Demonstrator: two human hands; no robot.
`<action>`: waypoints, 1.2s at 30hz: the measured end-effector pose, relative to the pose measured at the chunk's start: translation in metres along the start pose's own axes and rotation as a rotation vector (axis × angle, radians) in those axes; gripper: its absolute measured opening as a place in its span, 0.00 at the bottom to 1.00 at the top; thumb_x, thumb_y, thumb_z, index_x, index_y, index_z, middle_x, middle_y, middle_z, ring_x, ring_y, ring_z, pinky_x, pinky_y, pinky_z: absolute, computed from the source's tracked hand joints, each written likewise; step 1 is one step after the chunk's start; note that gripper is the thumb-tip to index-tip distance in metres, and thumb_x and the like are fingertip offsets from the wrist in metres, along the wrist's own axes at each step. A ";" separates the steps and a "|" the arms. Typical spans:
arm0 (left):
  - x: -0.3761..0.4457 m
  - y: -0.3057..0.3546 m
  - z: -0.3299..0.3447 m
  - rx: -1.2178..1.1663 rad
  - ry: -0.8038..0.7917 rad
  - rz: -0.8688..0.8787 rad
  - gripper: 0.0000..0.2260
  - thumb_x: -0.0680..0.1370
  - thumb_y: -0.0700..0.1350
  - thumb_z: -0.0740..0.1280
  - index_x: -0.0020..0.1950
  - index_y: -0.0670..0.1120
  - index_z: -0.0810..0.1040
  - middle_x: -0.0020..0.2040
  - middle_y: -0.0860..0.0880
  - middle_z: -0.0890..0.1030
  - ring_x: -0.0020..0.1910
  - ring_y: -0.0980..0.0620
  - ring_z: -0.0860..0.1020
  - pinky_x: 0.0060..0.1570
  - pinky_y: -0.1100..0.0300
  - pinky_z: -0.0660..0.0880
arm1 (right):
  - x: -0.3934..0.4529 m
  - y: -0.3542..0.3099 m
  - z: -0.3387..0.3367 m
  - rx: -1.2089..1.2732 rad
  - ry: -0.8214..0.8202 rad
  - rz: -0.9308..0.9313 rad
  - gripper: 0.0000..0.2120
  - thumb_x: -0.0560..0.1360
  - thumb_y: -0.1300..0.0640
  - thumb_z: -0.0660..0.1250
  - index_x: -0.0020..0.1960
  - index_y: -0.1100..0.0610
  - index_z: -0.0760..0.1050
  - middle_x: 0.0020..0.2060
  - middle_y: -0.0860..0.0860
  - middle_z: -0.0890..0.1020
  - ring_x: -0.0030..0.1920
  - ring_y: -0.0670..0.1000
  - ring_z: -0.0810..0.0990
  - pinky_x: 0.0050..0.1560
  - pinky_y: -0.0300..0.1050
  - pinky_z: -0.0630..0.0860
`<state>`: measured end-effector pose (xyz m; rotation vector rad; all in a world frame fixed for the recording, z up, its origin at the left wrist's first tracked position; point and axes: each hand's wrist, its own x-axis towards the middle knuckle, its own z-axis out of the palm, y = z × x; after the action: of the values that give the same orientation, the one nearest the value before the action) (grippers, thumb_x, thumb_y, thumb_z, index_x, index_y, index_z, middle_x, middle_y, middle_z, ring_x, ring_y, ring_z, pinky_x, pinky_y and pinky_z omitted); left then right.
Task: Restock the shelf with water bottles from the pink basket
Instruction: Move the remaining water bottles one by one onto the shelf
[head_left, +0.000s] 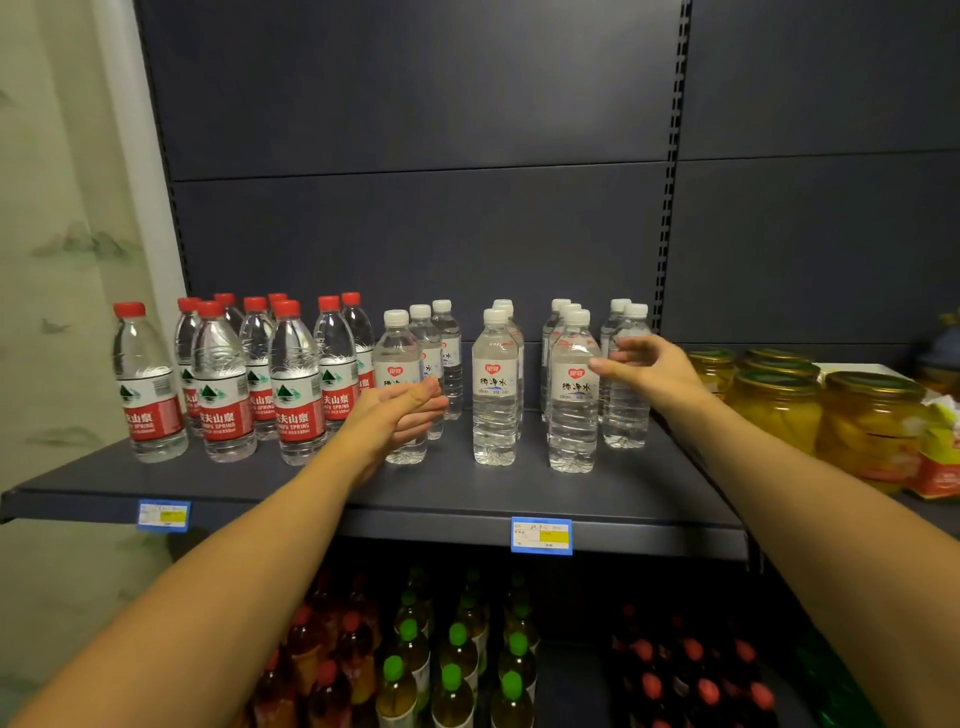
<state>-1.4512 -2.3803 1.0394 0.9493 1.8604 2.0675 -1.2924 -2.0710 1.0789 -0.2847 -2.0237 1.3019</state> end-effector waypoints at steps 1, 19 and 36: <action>-0.003 0.003 0.001 -0.001 0.002 0.006 0.46 0.54 0.68 0.83 0.62 0.39 0.82 0.56 0.42 0.88 0.58 0.46 0.86 0.60 0.55 0.81 | 0.000 -0.003 -0.002 0.007 0.028 -0.020 0.32 0.65 0.47 0.81 0.64 0.55 0.76 0.55 0.50 0.82 0.55 0.48 0.81 0.51 0.41 0.77; -0.039 0.029 0.014 0.055 0.104 0.035 0.17 0.79 0.50 0.72 0.62 0.39 0.83 0.55 0.42 0.88 0.58 0.47 0.86 0.66 0.49 0.78 | -0.036 -0.024 -0.008 0.215 -0.072 -0.117 0.17 0.64 0.47 0.79 0.49 0.54 0.85 0.49 0.57 0.87 0.51 0.57 0.86 0.56 0.51 0.82; -0.043 0.031 -0.001 0.077 0.115 0.044 0.19 0.75 0.51 0.75 0.60 0.41 0.85 0.55 0.45 0.88 0.57 0.49 0.86 0.66 0.51 0.79 | -0.035 -0.012 0.024 0.215 -0.193 -0.118 0.28 0.62 0.49 0.81 0.60 0.56 0.83 0.52 0.52 0.87 0.55 0.53 0.85 0.63 0.57 0.80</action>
<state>-1.4106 -2.4102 1.0554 0.9149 2.0072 2.1310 -1.2806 -2.1118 1.0678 0.0618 -2.0007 1.5040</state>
